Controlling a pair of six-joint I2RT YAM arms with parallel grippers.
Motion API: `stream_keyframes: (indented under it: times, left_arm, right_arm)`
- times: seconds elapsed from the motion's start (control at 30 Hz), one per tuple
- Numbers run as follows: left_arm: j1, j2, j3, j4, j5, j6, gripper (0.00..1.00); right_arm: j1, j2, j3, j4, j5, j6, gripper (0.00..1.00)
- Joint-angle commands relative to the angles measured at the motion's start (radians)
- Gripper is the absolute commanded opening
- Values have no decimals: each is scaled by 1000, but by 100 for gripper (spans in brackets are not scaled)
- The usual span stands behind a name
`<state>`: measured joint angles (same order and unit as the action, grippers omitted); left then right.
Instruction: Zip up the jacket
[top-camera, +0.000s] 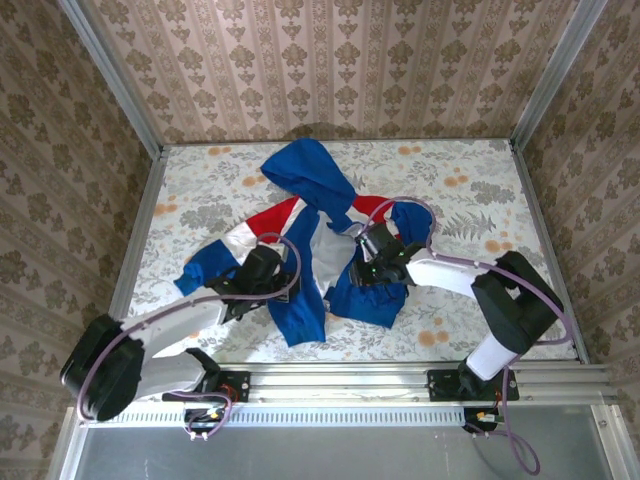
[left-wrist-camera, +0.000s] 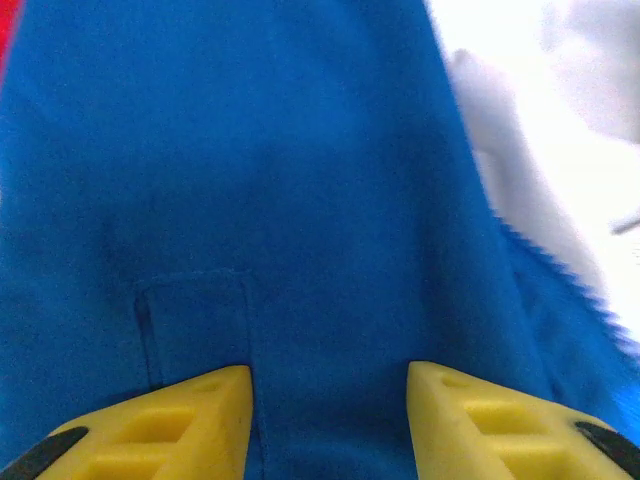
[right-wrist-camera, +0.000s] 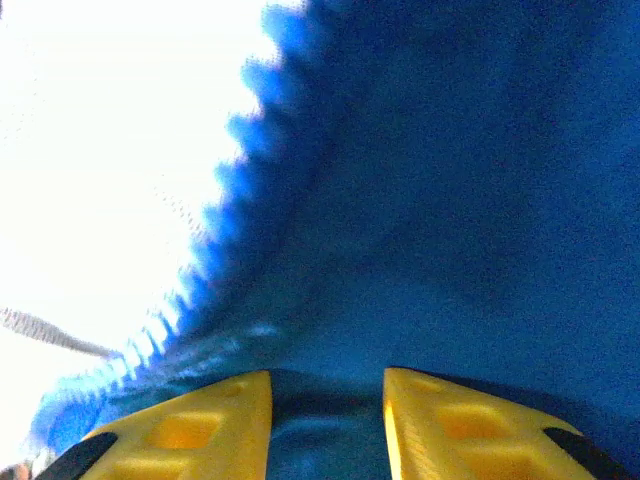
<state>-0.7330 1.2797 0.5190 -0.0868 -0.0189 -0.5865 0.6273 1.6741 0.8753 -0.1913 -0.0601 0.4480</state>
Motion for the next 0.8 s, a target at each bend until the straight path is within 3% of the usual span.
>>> stream_keyframes:
  times: [0.0,0.33,0.77]
  left_arm:
    - [16,94,30,55,11,-36,42]
    - [161,348,109,118,70,23,31]
    - [326,452,259,85,105,112,28]
  right_arm:
    - [6,57,50,-38,7,58,33]
    - [-1,183,166,-98,6,42,24]
    - [-44,255,276,-137,-5,4,17]
